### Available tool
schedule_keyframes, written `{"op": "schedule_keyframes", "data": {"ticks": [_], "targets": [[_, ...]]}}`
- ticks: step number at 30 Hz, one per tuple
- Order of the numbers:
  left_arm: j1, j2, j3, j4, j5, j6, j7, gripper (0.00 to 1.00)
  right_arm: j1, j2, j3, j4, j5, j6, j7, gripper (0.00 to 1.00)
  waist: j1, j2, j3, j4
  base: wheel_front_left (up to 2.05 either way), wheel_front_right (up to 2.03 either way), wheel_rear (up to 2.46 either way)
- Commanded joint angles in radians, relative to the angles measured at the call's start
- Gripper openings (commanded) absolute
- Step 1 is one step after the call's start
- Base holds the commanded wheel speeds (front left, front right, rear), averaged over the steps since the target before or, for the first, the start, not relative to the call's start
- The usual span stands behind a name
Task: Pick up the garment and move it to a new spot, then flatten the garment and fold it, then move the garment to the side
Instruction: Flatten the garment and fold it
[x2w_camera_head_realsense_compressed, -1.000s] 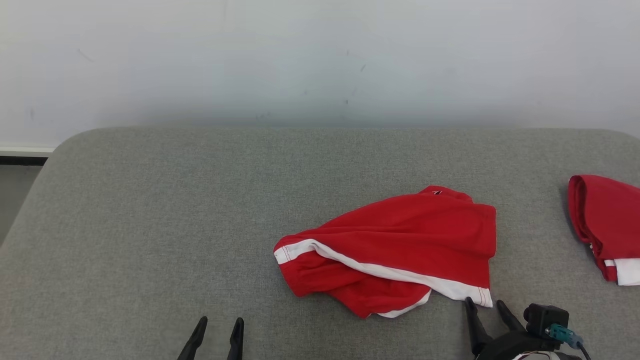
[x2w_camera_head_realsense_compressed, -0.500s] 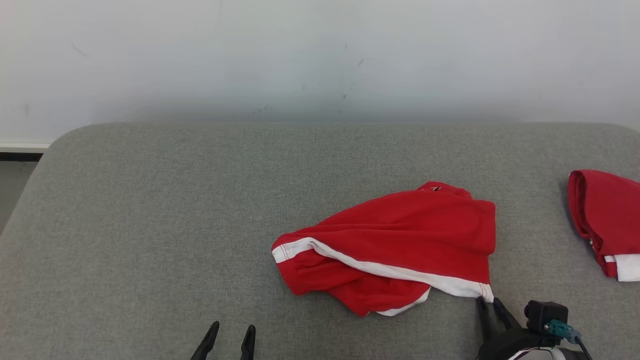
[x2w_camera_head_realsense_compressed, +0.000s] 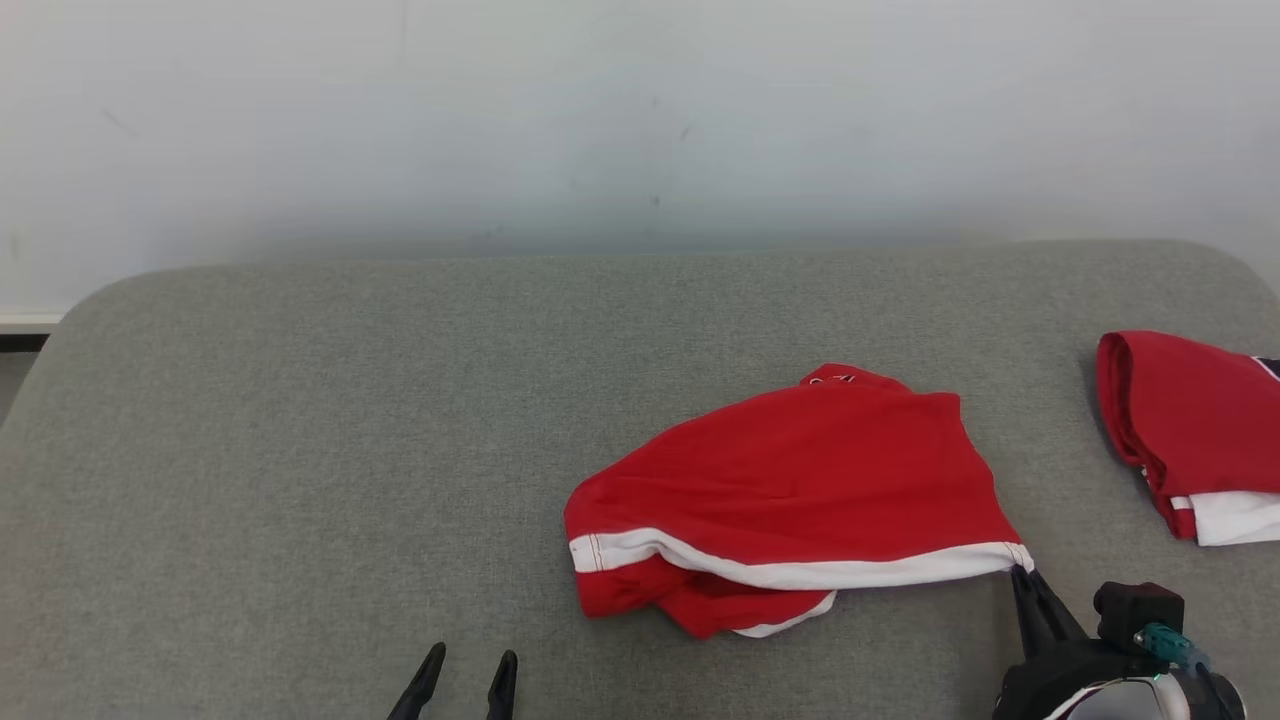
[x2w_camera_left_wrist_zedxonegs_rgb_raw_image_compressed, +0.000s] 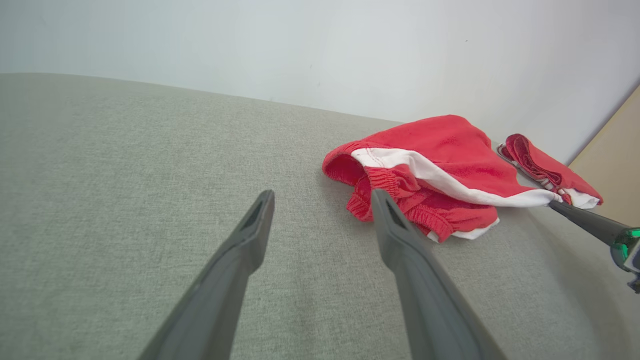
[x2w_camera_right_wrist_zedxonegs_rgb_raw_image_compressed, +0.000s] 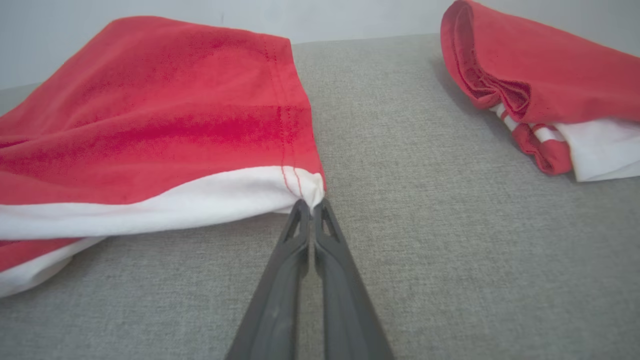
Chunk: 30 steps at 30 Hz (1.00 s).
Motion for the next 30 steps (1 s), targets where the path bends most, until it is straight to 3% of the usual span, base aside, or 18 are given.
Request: {"op": "schedule_keyframes", "data": {"ticks": [1, 8, 17, 30], "targets": [[0.0, -0.003, 0.002, 0.009, 0.0, -0.008, -0.004, 1.0, 0.017, -0.012, -0.002, -0.012, -0.007, -0.001, -0.001, 0.0, 0.0, 0.0, -0.008, -0.018, 0.0, 0.0, 0.0], [-0.033, -0.016, -0.026, 0.058, -0.023, -0.051, 0.003, 1.0, 0.038, -0.055, -0.016, -0.033, -0.015, -0.001, -0.001, 0.0, 0.0, 0.0, -0.017, -0.048, 0.0, 0.0, 0.0], [-0.109, -0.042, -0.106, 0.124, -0.052, -0.123, 0.058, 1.0, 0.046, -0.052, -0.018, -0.024, -0.018, -0.001, -0.001, 0.0, 0.0, 0.0, -0.011, -0.057, 0.0, 0.0, 0.0], [-0.259, -0.072, -0.158, 0.249, -0.102, -0.128, 0.207, 1.0, 0.01, -0.055, 0.045, -0.014, -0.006, -0.001, -0.001, 0.0, 0.0, 0.0, 0.01, -0.094, 0.0, 0.0, 0.0]]}}
